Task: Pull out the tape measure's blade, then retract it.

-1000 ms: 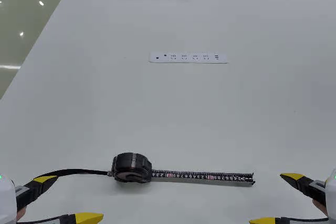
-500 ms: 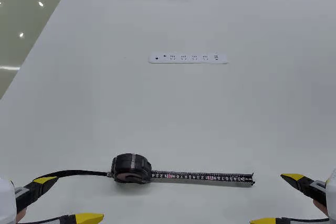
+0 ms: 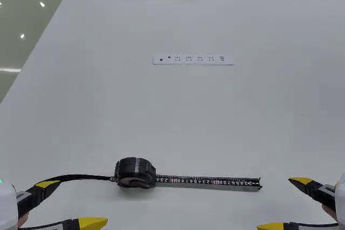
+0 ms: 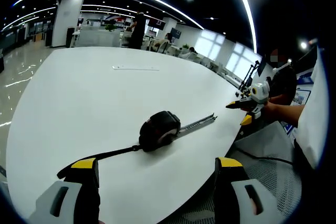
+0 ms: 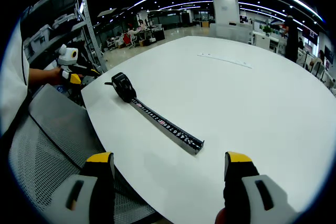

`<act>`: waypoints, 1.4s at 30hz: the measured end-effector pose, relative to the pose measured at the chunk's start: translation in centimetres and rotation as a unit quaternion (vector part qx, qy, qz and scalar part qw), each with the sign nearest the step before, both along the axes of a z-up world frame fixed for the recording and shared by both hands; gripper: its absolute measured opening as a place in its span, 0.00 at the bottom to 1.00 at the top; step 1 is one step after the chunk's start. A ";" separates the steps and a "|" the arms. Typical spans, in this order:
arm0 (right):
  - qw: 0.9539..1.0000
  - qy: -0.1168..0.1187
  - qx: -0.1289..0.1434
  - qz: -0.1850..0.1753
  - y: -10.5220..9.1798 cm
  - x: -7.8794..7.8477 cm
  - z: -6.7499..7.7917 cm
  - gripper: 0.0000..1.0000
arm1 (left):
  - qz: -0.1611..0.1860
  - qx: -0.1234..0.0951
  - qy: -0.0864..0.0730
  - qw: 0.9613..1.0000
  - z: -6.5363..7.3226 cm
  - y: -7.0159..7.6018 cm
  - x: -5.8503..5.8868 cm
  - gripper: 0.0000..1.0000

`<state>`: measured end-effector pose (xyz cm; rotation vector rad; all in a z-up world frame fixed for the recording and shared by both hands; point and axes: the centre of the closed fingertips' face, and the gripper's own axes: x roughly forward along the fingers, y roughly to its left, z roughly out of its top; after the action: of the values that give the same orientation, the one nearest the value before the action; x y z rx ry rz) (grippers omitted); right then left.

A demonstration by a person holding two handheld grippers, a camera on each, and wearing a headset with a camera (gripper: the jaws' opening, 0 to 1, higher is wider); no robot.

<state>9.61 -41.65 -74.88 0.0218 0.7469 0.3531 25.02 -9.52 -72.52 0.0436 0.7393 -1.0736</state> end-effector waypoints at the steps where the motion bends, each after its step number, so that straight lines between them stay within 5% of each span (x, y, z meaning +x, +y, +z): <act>1: 1.000 0.000 0.000 0.000 0.0 0.0 0.0 0.87 | -0.001 0.000 0.001 1.000 0.0 -0.1 0.0 0.88; 18: 1.000 -0.005 0.005 0.000 0.0 0.3 0.0 0.87 | -0.001 -0.001 -0.001 1.000 0.4 -1.6 -0.1 0.87; 42: 1.000 -0.006 0.010 -0.001 0.0 0.5 -0.3 0.87 | 0.006 -0.001 0.016 1.000 0.3 -5.5 0.7 0.87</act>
<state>10.13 -41.70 -75.17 0.0404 0.7322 0.3587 25.74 -15.06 -72.21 0.0210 0.7671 -1.0655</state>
